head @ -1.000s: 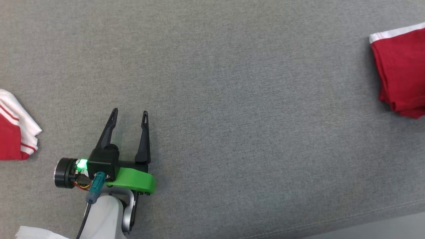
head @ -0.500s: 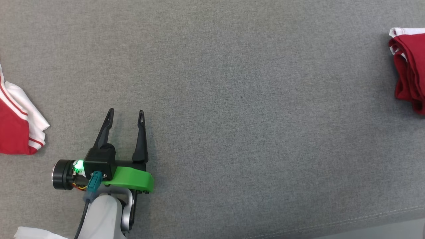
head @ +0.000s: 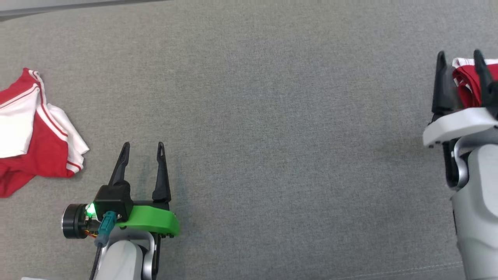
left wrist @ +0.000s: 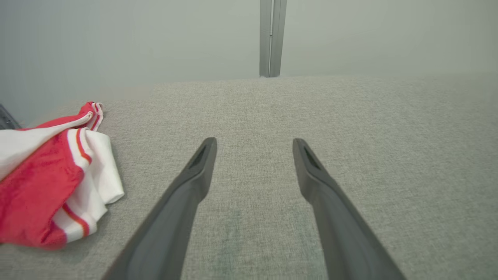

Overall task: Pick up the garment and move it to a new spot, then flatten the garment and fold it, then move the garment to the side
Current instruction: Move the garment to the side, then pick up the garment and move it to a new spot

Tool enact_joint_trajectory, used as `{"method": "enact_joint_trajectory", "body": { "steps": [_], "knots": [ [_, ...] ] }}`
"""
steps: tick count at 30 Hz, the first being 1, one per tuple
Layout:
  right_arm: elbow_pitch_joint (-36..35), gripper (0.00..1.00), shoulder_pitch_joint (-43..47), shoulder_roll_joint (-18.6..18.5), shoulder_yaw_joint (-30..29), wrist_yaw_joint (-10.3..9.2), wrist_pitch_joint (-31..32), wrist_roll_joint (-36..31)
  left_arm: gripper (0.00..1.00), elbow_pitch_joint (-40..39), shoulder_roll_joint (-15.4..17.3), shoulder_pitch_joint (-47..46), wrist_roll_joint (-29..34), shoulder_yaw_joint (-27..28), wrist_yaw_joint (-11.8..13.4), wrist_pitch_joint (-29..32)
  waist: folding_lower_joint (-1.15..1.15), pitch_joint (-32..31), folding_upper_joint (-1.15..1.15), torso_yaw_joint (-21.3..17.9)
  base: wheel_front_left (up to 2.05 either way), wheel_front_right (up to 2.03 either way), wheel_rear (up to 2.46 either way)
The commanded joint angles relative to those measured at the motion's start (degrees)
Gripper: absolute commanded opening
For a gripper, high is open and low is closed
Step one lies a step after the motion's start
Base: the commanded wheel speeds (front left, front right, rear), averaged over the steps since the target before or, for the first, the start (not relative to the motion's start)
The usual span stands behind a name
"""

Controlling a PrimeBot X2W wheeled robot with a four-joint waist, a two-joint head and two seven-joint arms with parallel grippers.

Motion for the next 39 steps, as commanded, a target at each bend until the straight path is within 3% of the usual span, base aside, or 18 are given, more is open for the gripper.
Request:
{"method": "enact_joint_trajectory", "body": {
  "steps": [1,14,24,39],
  "knots": [
    [-0.56,1.0,2.03,0.57,0.35,-0.06,0.0,0.86,1.0,0.16,0.23,1.01,-0.63,0.12,0.33,0.0,0.0,-2.23,0.0,1.7,0.0,0.0,0.0],
    [-1.94,1.0,15.58,4.64,3.9,-0.07,0.0,3.79,1.0,1.39,0.22,5.13,-2.33,0.49,1.2,0.0,0.0,-9.54,0.0,3.14,0.0,0.0,0.0],
    [-2.34,1.0,19.82,7.16,5.48,-0.07,0.0,3.36,1.0,2.06,0.23,7.36,-2.82,1.42,1.39,0.0,0.0,-14.21,0.0,2.23,0.0,0.0,0.0],
    [-2.49,1.0,22.48,7.93,6.31,-0.07,0.0,5.08,1.0,3.21,0.23,9.63,-3.03,3.49,1.12,0.0,0.0,-17.5,0.0,2.31,0.0,0.0,0.0]
  ]
}}
